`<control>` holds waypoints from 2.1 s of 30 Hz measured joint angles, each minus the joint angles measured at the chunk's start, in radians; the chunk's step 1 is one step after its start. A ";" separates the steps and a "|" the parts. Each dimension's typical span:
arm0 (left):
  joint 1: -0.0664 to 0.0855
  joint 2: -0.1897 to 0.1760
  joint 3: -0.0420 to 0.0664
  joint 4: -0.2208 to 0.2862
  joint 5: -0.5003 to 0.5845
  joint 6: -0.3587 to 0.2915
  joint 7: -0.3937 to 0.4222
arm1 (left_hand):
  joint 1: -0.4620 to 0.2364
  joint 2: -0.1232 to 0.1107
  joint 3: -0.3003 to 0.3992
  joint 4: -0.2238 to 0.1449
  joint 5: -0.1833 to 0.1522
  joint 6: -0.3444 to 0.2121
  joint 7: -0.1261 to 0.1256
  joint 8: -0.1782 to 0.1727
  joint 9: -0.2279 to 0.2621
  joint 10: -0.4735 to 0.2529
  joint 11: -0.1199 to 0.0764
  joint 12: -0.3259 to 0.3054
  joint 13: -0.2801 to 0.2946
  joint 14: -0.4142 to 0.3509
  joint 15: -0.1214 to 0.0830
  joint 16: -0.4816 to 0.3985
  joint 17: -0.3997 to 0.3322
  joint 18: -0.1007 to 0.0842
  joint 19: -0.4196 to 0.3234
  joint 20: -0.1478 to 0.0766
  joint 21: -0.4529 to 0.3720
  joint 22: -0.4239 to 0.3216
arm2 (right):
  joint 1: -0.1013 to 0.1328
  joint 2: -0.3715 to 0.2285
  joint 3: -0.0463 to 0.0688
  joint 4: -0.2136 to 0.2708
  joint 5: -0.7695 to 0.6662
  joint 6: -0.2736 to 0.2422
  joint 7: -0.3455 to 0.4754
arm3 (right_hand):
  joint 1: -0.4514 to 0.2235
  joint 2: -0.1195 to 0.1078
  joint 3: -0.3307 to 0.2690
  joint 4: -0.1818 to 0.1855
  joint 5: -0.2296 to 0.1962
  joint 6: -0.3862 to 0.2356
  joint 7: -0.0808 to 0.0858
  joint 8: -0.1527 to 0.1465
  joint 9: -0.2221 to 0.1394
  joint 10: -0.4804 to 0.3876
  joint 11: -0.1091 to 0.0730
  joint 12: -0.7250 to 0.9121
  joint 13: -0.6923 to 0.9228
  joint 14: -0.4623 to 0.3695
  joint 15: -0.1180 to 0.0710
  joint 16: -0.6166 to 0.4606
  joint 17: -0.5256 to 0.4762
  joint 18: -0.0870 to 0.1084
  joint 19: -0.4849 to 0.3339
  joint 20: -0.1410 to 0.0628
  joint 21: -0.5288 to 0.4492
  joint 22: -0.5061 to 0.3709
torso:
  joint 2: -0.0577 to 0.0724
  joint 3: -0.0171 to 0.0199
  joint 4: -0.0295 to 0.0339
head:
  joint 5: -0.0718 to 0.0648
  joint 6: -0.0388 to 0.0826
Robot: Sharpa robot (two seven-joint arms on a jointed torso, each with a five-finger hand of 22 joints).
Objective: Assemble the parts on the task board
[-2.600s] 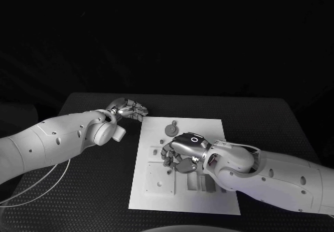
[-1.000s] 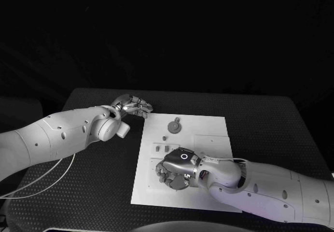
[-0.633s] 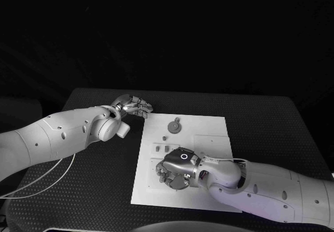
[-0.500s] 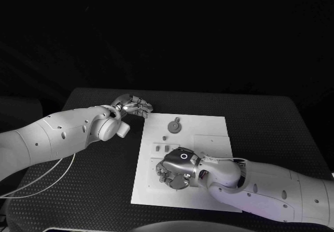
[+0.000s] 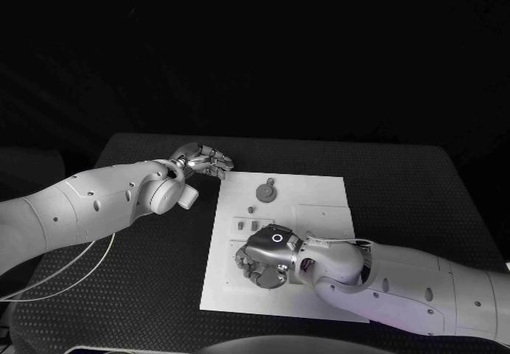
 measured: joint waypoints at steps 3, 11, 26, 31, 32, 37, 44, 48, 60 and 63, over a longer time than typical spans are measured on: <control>0.000 0.001 0.000 0.000 0.000 0.000 0.000 | 0.000 0.000 0.000 0.000 0.000 0.000 0.000 0.000 0.000 0.000 0.000 0.000 0.001 0.000 0.000 0.000 0.001 0.000 0.000 0.000 0.000 0.000 | 0.001 0.004 -0.001 -0.006 0.006 -0.002 0.001 | -0.010 -0.009 0.000 0.000 0.000 0.000 0.000 -0.007 0.000 -0.012 0.008 -0.013 0.002 -0.016 0.003 0.002 0.000 0.000 -0.014 0.006 0.003 0.001 | 0.000 0.0001 -0.0001 | -0.001 0.000; 0.000 -0.001 0.000 0.000 0.000 0.001 0.000 | 0.000 0.000 0.000 0.000 0.000 0.000 0.000 0.000 0.000 0.000 0.000 0.000 0.001 0.000 0.000 -0.004 0.002 0.000 0.000 0.000 0.000 0.000 | 0.003 -0.001 0.000 -0.014 0.030 -0.012 0.004 | -0.040 -0.090 -0.010 0.007 0.000 -0.054 0.021 -0.043 0.021 -0.087 0.037 -0.054 -0.010 -0.051 0.022 -0.005 -0.003 0.001 -0.045 0.013 -0.001 0.001 | 0.000 0.0001 0.0003 | -0.003 -0.001; 0.000 -0.003 0.000 0.001 0.000 0.002 -0.001 | 0.000 0.000 0.000 0.000 0.000 0.000 0.000 0.000 -0.001 0.000 0.000 0.000 0.001 0.000 0.000 -0.004 0.004 0.000 0.000 0.000 0.000 -0.001 | -0.002 -0.019 -0.006 -0.021 0.050 -0.006 0.004 | -0.034 -0.124 -0.017 0.014 0.000 -0.064 0.024 -0.046 0.021 -0.099 0.045 -0.058 -0.005 -0.056 0.028 -0.006 -0.003 -0.012 -0.054 0.014 0.002 -0.004 | 0.000 0.0005 0.0001 | -0.004 -0.002; 0.000 -0.003 0.000 0.001 0.000 0.002 -0.001 | 0.000 0.000 0.000 0.000 0.000 0.000 0.000 0.000 -0.001 0.000 0.000 0.000 0.001 0.000 0.000 -0.004 0.004 0.000 0.000 0.000 0.000 -0.001 | -0.002 -0.020 -0.006 -0.018 0.054 -0.002 0.003 | -0.034 -0.124 -0.017 0.014 0.000 -0.064 0.024 -0.046 0.025 -0.093 0.039 -0.058 0.000 -0.056 0.028 -0.001 -0.002 -0.014 -0.058 0.018 0.006 -0.003 | 0.000 0.0006 0.0001 | -0.004 -0.002; 0.000 -0.003 0.000 0.001 0.000 0.002 -0.001 | 0.000 0.000 0.000 0.000 0.000 0.000 0.000 0.000 -0.001 0.000 0.000 0.000 0.001 0.000 0.000 -0.004 0.004 0.000 0.000 0.000 0.000 -0.001 | -0.002 -0.020 -0.006 -0.018 0.055 -0.002 0.003 | -0.034 -0.124 -0.017 0.014 0.000 -0.064 0.024 -0.046 0.025 -0.093 0.039 -0.058 0.000 -0.056 0.028 -0.001 -0.002 -0.014 -0.058 0.018 0.006 -0.003 | 0.000 0.0006 0.0002 | -0.004 -0.002; 0.000 -0.004 0.000 0.001 0.000 0.002 -0.001 | 0.000 0.000 0.000 0.000 0.000 0.000 0.000 0.000 -0.001 0.000 0.000 0.000 0.001 0.000 0.000 -0.004 0.005 0.000 0.000 0.000 0.000 -0.001 | -0.002 -0.021 -0.006 -0.018 0.058 -0.003 0.003 | -0.034 -0.124 -0.017 0.014 0.000 -0.064 0.024 -0.046 0.025 -0.093 0.039 -0.058 0.001 -0.056 0.028 0.000 -0.002 -0.014 -0.058 0.018 0.006 -0.003 | 0.000 0.0005 0.0001 | -0.004 -0.002; 0.000 -0.004 0.000 0.001 0.000 0.003 -0.001 | 0.000 0.000 0.000 0.000 0.000 0.000 0.000 0.000 -0.001 0.000 0.000 0.000 0.001 0.000 0.000 -0.004 0.006 0.000 0.000 0.000 0.000 -0.001 | -0.003 -0.025 -0.007 -0.016 0.063 -0.010 0.004 | -0.030 -0.128 -0.019 0.011 0.000 -0.064 0.024 -0.046 0.025 -0.093 0.039 -0.058 0.001 -0.056 0.028 0.000 -0.001 -0.014 -0.058 0.018 0.012 -0.003 | 0.000 0.0001 0.0001 | -0.004 -0.002; 0.000 -0.005 0.000 0.001 0.000 0.003 -0.001 | 0.000 0.000 0.000 0.000 0.000 0.000 0.000 0.000 -0.001 0.000 0.000 0.000 0.000 0.000 0.000 -0.004 0.006 0.000 0.000 0.000 0.000 -0.002 | -0.005 -0.032 -0.010 -0.014 0.073 -0.022 0.008 | -0.025 -0.133 -0.019 0.011 0.000 -0.065 0.025 -0.052 0.025 -0.096 0.037 -0.059 0.002 -0.052 0.024 0.008 0.002 -0.013 -0.058 0.018 0.022 -0.003 | 0.000 0.0002 0.0002 | -0.005 -0.001; 0.000 -0.005 0.000 0.000 0.000 0.003 -0.001 | 0.000 0.000 0.000 0.000 0.000 0.000 0.000 0.000 -0.002 0.000 0.000 0.000 0.000 0.000 0.000 -0.008 0.008 0.000 0.000 0.000 0.000 -0.001 | -0.008 -0.067 -0.009 0.013 0.142 -0.117 0.045 | 0.009 -0.156 -0.036 0.003 0.000 -0.104 0.032 -0.072 0.015 -0.137 0.036 -0.078 0.003 0.023 0.021 0.262 0.117 -0.019 0.031 -0.037 0.195 -0.003 | 0.000 0.0005 -0.0002 | -0.009 0.003; 0.000 -0.006 0.000 0.000 0.000 0.004 -0.001 | 0.000 0.000 0.000 0.000 0.000 0.000 0.000 0.000 -0.002 0.000 0.000 0.000 0.000 0.000 0.000 -0.008 0.008 0.000 0.000 0.000 0.000 -0.001 | -0.008 -0.073 -0.004 0.018 0.156 -0.136 0.054 | 0.009 -0.156 -0.036 0.003 0.000 -0.113 0.033 -0.076 0.013 -0.154 0.038 -0.083 0.000 0.023 0.021 0.302 0.125 -0.014 0.037 -0.041 0.226 -0.003 | 0.000 0.0005 -0.0002 | -0.010 0.004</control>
